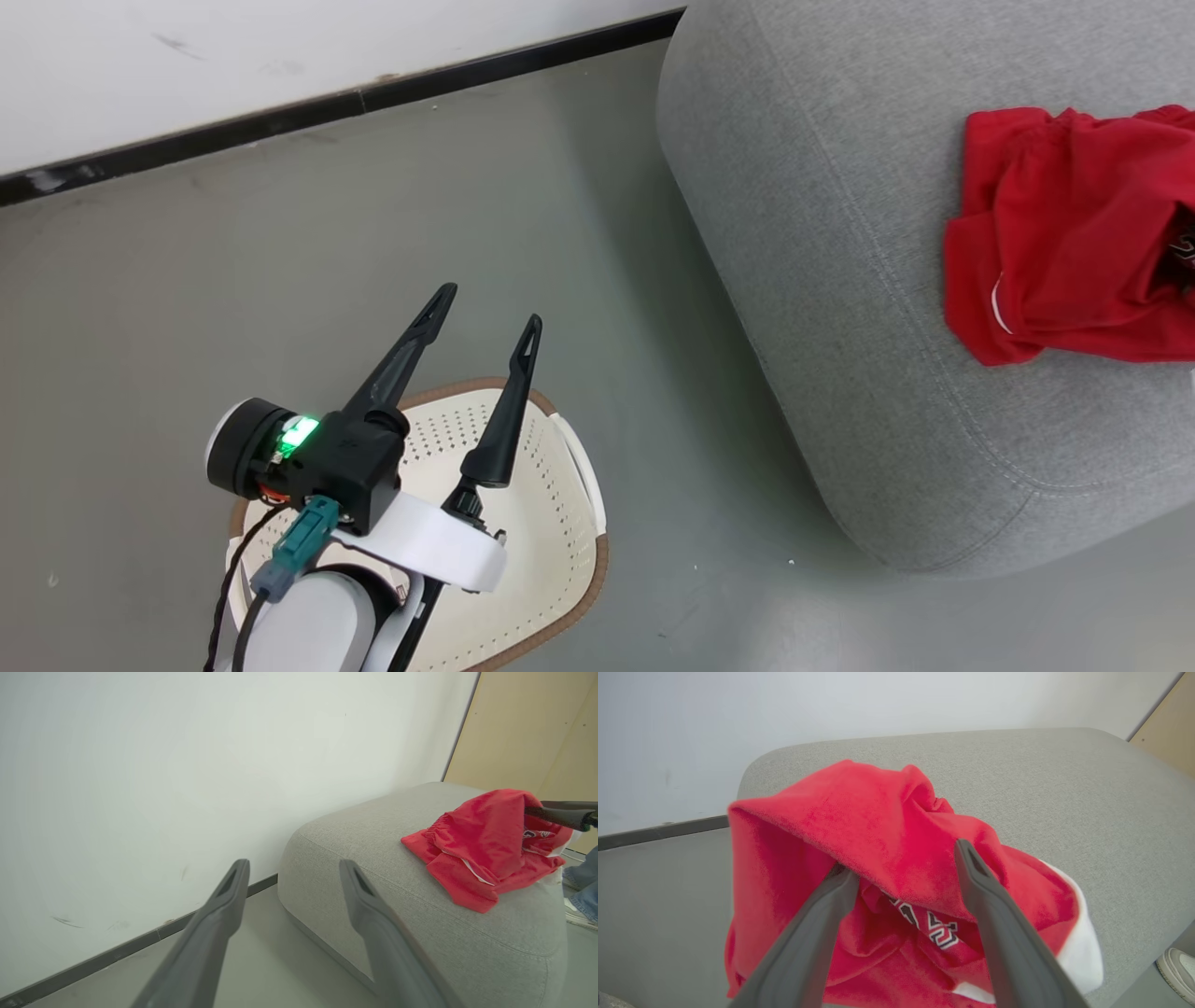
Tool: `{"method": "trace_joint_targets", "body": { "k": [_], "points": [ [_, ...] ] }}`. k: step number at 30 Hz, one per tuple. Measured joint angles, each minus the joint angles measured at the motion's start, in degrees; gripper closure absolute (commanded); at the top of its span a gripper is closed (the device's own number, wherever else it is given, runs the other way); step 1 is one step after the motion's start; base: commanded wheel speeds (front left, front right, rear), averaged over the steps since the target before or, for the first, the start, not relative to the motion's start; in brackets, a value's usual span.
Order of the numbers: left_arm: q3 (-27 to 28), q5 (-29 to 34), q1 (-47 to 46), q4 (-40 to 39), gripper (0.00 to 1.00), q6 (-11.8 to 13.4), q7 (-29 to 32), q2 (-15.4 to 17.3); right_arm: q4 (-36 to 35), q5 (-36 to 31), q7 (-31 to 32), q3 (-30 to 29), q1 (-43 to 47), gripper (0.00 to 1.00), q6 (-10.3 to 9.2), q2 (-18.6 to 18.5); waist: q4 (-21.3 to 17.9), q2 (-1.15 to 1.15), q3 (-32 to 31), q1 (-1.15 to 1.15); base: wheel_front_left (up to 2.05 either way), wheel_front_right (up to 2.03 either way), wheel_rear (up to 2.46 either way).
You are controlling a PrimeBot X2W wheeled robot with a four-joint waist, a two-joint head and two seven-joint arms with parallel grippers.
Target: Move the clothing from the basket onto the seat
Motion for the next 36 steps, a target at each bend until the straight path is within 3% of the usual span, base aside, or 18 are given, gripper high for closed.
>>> {"method": "trace_joint_targets", "body": {
  "k": [13, 24, 36],
  "points": [
    [3.41, -1.43, 1.42, 3.11, 0.0, 1.64, -3.23, 0.07, -9.73, 0.9, -2.48, 2.65, 5.24, 0.0, 0.0, -1.66, -1.7, 0.0, -3.67, 0.0, 0.0, 0.0, 0.0],
    [6.46, -3.66, 5.34, 6.14, 0.0, 3.91, -5.03, -0.53, -17.45, 0.11, -4.03, 5.46, 7.13, 0.0, 0.0, -1.37, -0.9, 0.0, -7.96, 0.0, 0.0, 0.0, 0.0],
    [10.7, -6.1, 11.02, 9.32, 0.0, 7.27, -5.77, -1.05, -23.3, -3.34, -5.31, 5.66, 7.76, 0.0, 0.0, 5.12, 2.66, 0.0, -12.78, 0.0, 0.0, 0.0, 0.0]
  ]
}}
